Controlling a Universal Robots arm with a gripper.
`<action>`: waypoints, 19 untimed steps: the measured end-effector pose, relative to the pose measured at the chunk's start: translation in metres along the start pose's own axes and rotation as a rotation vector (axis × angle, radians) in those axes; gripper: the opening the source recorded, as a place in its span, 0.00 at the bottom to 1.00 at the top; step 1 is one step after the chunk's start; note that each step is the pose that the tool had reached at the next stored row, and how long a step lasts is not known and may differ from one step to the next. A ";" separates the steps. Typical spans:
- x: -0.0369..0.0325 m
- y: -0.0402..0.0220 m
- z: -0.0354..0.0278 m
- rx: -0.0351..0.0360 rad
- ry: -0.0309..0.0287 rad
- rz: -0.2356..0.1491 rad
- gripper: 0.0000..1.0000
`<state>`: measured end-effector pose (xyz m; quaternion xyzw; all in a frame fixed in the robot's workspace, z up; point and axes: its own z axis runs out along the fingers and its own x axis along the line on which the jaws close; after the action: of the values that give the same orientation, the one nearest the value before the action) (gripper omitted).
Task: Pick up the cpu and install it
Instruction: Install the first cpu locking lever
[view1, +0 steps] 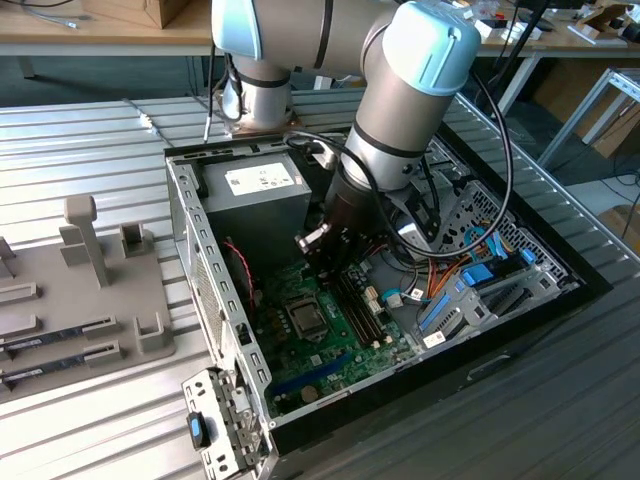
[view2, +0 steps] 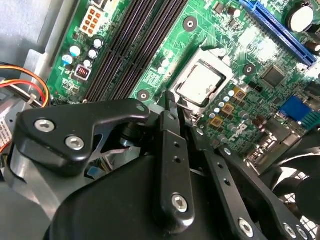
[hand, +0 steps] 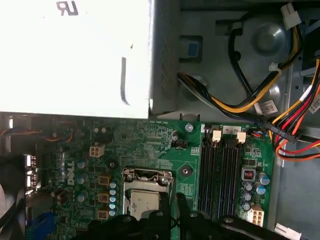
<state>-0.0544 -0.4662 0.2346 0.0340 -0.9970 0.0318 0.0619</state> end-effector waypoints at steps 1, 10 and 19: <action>0.0000 0.0000 -0.0001 0.0002 0.0001 0.000 0.24; 0.0007 -0.0114 0.0015 0.0004 0.0001 0.000 0.30; -0.0004 -0.0220 0.0171 0.0041 0.0003 0.000 0.30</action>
<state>-0.0545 -0.4892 0.2190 0.0339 -0.9969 0.0339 0.0620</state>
